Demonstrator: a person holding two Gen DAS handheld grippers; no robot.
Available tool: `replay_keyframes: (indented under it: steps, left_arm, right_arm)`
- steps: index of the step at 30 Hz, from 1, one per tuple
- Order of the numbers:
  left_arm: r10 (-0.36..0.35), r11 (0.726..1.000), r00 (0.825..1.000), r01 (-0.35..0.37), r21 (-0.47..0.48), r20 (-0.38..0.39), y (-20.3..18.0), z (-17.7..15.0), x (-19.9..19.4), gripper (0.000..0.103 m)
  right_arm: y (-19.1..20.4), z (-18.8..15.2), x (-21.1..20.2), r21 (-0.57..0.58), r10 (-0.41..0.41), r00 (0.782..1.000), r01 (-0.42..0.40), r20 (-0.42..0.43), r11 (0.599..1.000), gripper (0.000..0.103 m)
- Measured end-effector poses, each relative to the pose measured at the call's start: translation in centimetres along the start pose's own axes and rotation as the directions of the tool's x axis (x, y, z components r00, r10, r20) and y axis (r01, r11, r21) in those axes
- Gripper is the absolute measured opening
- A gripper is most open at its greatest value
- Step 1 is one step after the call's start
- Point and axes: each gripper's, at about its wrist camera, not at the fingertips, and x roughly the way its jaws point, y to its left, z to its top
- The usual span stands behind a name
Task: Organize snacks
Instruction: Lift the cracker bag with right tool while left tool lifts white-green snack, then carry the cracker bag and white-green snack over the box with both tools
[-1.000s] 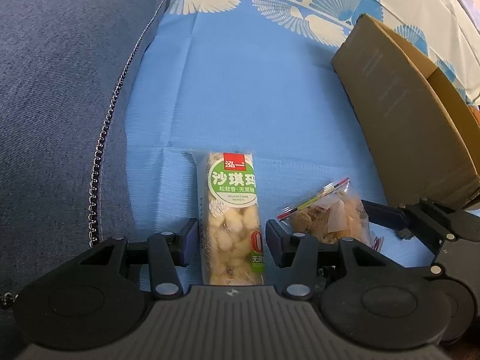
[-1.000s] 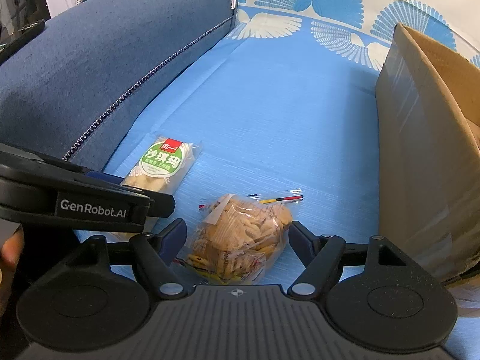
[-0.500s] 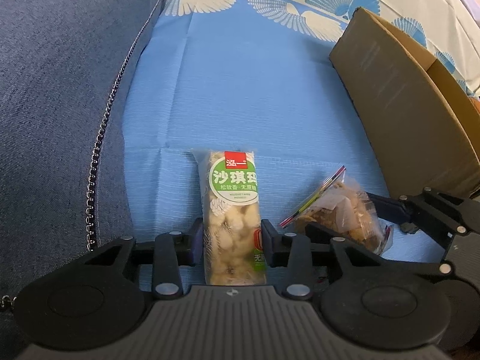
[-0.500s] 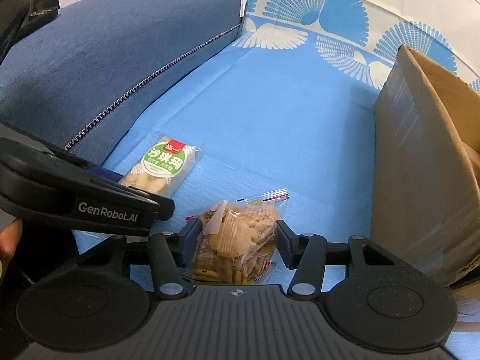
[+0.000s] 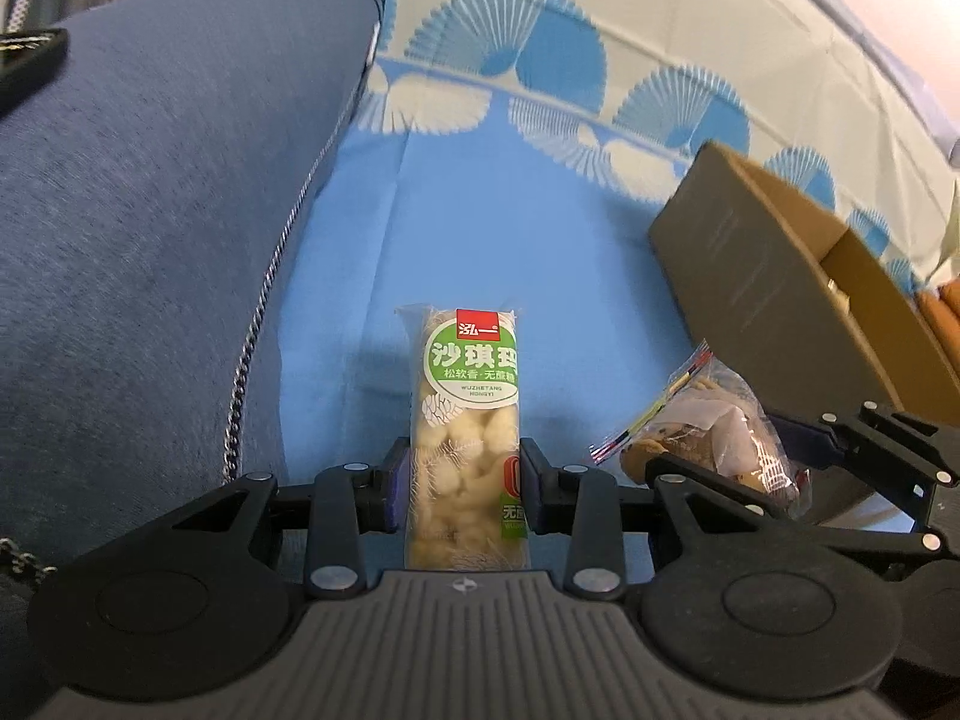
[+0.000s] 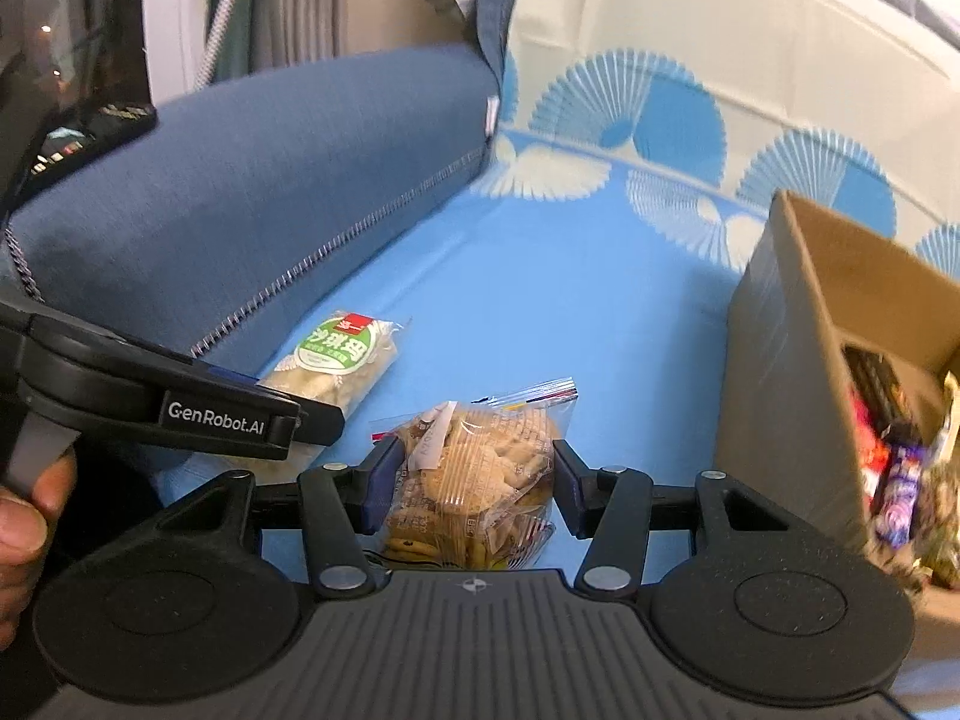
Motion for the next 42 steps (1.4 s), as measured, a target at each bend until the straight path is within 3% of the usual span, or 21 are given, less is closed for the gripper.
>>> replay_keyframes:
  steps: [15,20,27,35,42]
  left_arm:
    - [0.010,0.996,0.997,-0.003,-0.093,0.076,0.6,0.2,-2.0,0.040]
    - [0.019,0.974,0.998,-0.007,-0.225,0.053,1.9,0.6,-3.0,0.040]
    - [0.042,0.966,0.997,-0.022,-0.258,0.071,-0.1,3.2,-4.0,0.040]
    - [0.003,0.973,0.989,0.031,-0.228,0.145,-6.3,8.5,-3.7,0.040]
    - [-0.099,0.978,0.971,0.135,-0.157,0.217,-14.4,12.7,-2.9,0.040]
  right_arm:
    - [-1.2,0.4,-2.8,-0.021,0.099,0.982,-0.097,0.163,0.995,0.054]
    - [-2.3,1.4,-4.6,-0.011,0.129,0.961,-0.130,0.243,0.991,0.054]
    - [-5.2,3.3,-6.5,0.063,0.134,0.927,-0.166,0.351,0.984,0.055]
    - [-10.2,4.4,-8.0,0.243,0.042,0.903,-0.160,0.429,0.957,0.055]
    - [-16.5,3.9,-9.2,0.439,-0.175,0.885,-0.036,0.431,0.898,0.055]
